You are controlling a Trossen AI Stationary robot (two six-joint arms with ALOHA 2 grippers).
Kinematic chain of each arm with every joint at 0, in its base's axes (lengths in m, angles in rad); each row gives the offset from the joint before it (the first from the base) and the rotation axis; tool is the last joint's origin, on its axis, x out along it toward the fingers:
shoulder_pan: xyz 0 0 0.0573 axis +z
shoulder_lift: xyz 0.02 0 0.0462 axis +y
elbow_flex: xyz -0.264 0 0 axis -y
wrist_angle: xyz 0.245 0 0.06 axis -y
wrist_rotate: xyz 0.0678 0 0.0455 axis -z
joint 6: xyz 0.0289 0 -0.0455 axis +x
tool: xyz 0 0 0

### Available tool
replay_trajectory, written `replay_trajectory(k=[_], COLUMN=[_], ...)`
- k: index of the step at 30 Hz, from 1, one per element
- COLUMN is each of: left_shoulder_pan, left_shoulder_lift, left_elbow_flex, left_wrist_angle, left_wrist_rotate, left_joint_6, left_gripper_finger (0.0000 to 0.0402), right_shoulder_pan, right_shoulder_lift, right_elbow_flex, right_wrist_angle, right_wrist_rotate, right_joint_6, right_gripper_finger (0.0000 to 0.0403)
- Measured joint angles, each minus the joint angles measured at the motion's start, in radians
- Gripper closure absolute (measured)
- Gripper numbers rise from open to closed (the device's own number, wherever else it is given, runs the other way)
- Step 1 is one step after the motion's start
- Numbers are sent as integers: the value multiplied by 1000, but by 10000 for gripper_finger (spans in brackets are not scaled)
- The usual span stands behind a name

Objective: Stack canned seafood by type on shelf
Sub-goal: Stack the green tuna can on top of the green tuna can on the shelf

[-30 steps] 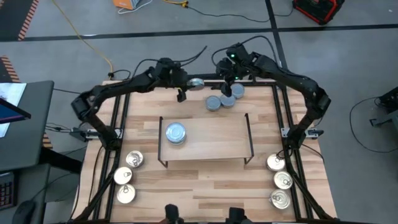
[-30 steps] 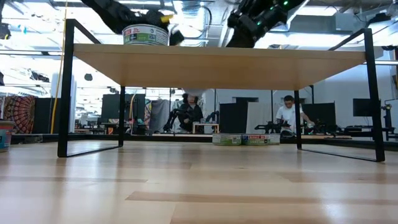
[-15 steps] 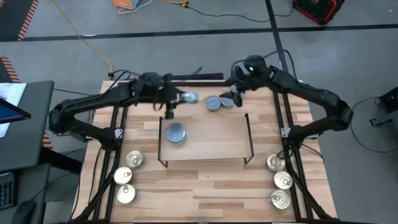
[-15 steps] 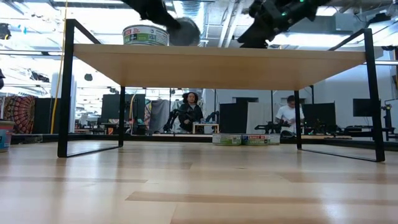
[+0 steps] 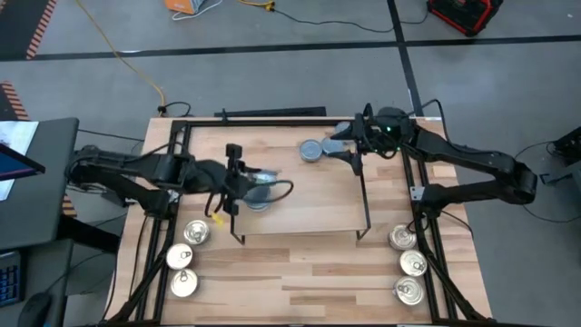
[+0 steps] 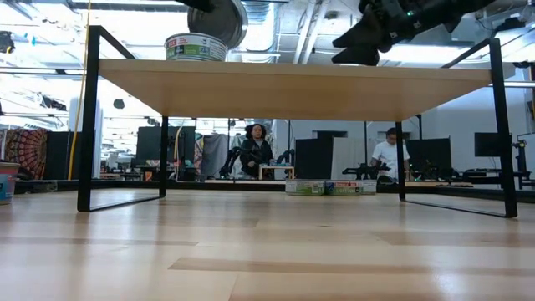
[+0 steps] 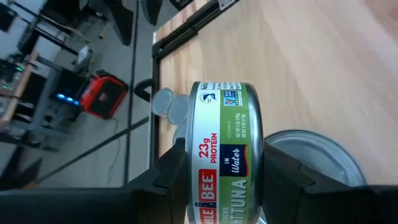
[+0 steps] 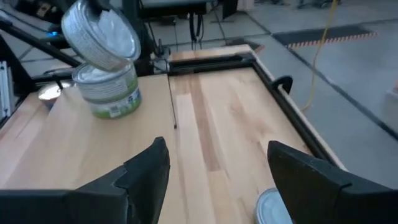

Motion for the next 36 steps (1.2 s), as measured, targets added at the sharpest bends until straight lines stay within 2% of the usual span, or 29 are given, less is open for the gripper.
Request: replay_trajectory(k=[4,11,21,29,32,36], left_shoulder_pan=[-56,-93,-100,-103,-103,-116], left_shoulder_lift=[0,-7,-8,2,11,17], left_elbow_flex=[0,-21,-41,-41,-40,-44], left_wrist_angle=[-1,-66,-45,-71,-67,-84], left_wrist_rotate=[-102,-82,-137,-145,-119,-64], left_joint_6=[8,-66,-21,-42,-73,-114], left_gripper_finger=[264,264,264,263,251,213], right_shoulder_pan=[6,6,14,13,13,13], right_shoulder_lift=[-15,-13,11,30,36,37], right_elbow_flex=[-12,-19,-20,-19,-20,-20], right_wrist_angle=[14,16,53,59,62,62], right_wrist_rotate=[33,34,34,34,33,33], right_joint_6=[2,-1,-8,-8,-8,-8], right_gripper_finger=[108,108,108,108,108,108])
